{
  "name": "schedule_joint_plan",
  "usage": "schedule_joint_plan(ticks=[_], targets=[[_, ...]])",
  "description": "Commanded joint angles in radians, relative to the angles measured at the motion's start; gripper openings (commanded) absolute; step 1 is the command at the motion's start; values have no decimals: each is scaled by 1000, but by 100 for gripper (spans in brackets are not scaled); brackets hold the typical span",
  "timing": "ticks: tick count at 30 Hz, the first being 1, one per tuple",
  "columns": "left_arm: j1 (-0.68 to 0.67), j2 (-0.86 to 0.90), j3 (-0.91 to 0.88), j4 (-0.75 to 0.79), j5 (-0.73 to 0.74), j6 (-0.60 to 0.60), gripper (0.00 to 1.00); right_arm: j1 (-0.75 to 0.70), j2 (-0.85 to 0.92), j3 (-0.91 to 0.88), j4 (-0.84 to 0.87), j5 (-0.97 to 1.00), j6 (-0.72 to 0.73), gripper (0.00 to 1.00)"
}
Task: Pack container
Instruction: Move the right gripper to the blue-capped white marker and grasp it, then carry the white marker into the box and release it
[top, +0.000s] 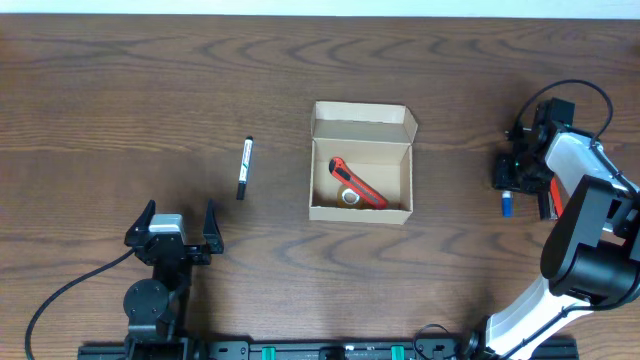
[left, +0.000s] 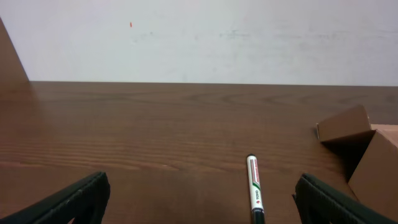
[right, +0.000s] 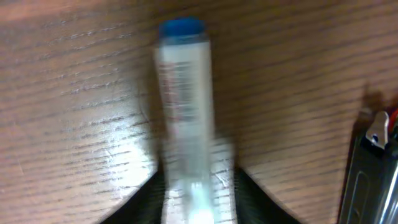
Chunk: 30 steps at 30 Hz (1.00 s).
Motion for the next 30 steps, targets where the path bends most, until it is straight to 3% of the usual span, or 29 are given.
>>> schedule_joint_plan(ticks=[1, 3, 6, 14, 20, 24, 30], targets=[[3, -7, -11, -55, -16, -7, 95, -5, 33, 0, 4, 11, -2, 25], [3, -7, -11, -55, -16, -7, 95, -5, 33, 0, 4, 11, -2, 22], [3, -7, -11, -56, -16, -7, 95, -5, 33, 0, 4, 11, -2, 2], [3, -7, -11, -55, -16, -7, 95, 2, 18, 3, -1, -106, -2, 1], [3, -7, -11, -55, -16, -7, 95, 68, -133, 98, -52, -216, -18, 1], [3, -7, -11, -55, -15, -8, 95, 171, -296, 225, -72, -258, -132, 1], [3, -7, -11, -56, -15, -8, 95, 395, -413, 398, -194, -322, -534, 1]])
